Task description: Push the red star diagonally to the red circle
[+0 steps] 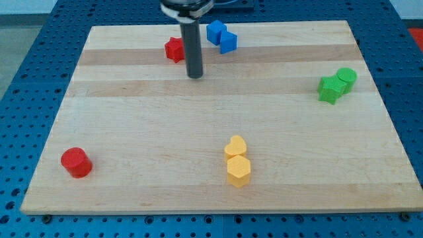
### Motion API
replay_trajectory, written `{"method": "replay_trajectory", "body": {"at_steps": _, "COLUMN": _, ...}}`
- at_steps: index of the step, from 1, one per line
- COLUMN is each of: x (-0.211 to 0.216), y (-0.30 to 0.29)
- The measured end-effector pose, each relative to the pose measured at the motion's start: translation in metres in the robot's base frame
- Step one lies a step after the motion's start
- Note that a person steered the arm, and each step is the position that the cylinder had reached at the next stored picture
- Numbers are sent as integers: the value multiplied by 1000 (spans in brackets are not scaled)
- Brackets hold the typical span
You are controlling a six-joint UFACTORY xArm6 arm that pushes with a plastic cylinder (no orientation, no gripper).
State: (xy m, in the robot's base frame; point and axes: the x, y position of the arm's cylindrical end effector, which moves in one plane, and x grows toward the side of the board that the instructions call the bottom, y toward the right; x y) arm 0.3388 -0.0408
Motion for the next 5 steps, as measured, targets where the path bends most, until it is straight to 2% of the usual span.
{"method": "replay_trajectory", "body": {"at_steps": 3, "x": -59, "y": 28}}
{"method": "replay_trajectory", "body": {"at_steps": 5, "x": -76, "y": -2}}
